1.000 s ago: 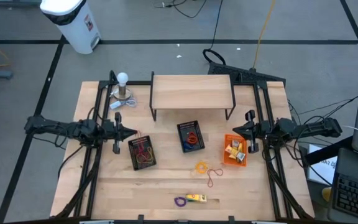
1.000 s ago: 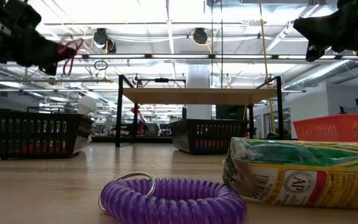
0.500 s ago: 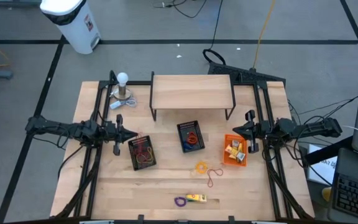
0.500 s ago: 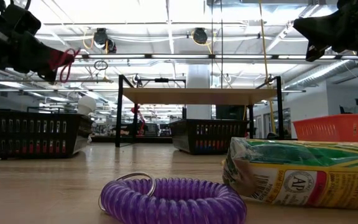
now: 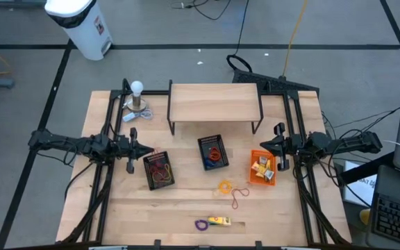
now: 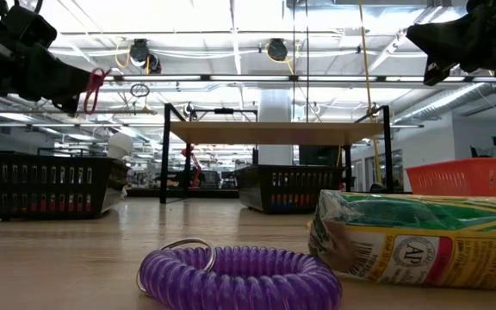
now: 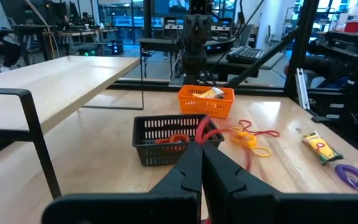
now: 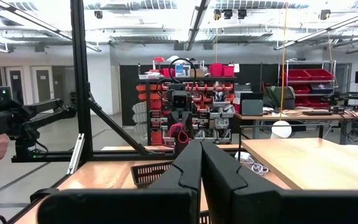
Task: Pick & Place Office Desk Supplies
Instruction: Put the red rubber band into the left black bin
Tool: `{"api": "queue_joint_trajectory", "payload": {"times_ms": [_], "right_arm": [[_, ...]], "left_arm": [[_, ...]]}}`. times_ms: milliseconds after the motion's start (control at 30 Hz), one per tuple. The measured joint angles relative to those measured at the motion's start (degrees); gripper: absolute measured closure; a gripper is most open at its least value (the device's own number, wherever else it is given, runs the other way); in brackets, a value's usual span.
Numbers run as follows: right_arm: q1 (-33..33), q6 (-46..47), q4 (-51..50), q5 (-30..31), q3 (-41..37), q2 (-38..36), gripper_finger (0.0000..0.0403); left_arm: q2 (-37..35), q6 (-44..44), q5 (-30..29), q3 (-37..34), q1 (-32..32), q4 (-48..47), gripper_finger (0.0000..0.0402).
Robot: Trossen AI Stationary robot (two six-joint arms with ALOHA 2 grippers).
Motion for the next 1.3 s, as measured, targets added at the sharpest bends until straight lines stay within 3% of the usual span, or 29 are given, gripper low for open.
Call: {"api": "queue_joint_trajectory", "payload": {"times_ms": [333,433,567,933,1100,1300], "right_arm": [[0.0,0.0,0.0,0.0,0.0,0.0,0.0403],[0.0,0.0,0.0,0.0,0.0,0.0,0.0403],[0.0,0.0,0.0,0.0,0.0,0.0,0.0403],[0.0,0.0,0.0,0.0,0.0,0.0,0.0403],[0.0,0.4,0.0,0.0,0.0,0.0,0.0403],[0.0,0.4,0.0,0.0,0.0,0.0,0.0403]], "left_arm": [[0.1,-0.8,0.8,0.8,0.0,3.8,0.0401],[0.4,-1.1,0.8,4.2,0.0,2.7,0.0401],[2.8,-1.7,0.4,12.3,0.0,-5.8,0.0401],[20.7,-10.9,-0.1,35.9,-1.3,-38.0,0.0401],[29.7,-15.5,2.1,39.1,-2.1,-44.9,0.0401],[39.3,-18.0,6.2,39.1,-3.9,-45.6,0.0401]]}}
